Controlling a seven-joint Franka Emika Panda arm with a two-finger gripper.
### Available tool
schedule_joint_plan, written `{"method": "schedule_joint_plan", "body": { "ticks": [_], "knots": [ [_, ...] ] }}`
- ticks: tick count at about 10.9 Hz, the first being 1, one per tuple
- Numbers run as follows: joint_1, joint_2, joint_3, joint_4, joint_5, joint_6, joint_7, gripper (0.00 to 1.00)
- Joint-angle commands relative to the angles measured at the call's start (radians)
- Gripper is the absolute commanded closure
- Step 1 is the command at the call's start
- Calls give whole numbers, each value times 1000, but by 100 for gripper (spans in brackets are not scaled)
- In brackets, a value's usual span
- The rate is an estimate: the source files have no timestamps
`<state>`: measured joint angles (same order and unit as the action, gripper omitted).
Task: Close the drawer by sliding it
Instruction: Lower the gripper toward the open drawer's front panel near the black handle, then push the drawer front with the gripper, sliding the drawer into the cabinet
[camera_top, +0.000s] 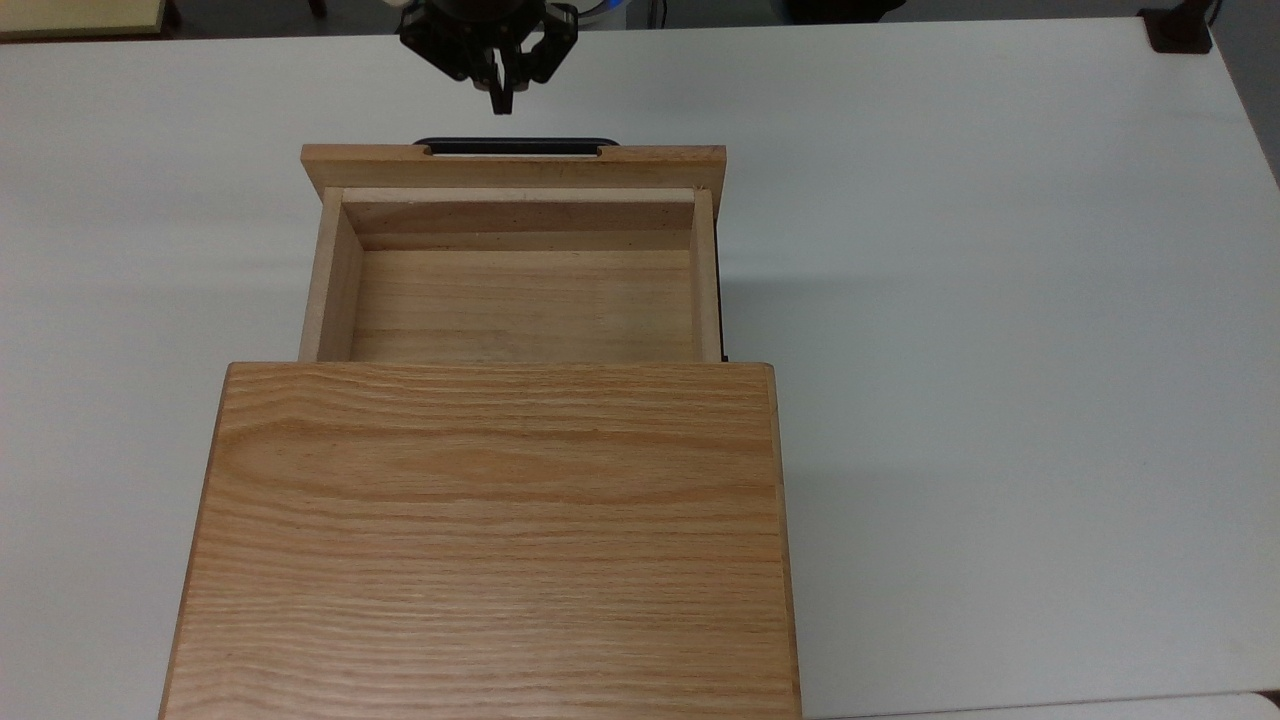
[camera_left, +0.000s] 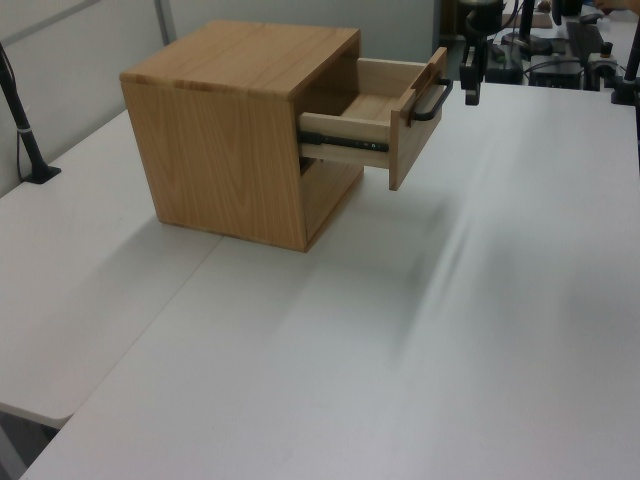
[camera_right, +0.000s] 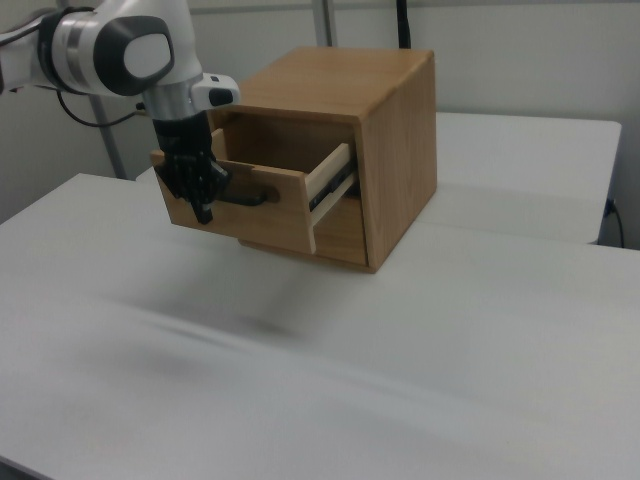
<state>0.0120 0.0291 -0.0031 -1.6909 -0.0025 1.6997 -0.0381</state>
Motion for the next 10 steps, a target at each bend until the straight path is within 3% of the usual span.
{"method": "schedule_joint_plan", "body": {
  "ticks": [1,6,10],
  "knots": [
    [8,46,0,19,7,14,-32,100],
    [9,100,2,34,7,124,-31,100],
    [9,182,5,117,18,218,-16,100]
  ]
}}
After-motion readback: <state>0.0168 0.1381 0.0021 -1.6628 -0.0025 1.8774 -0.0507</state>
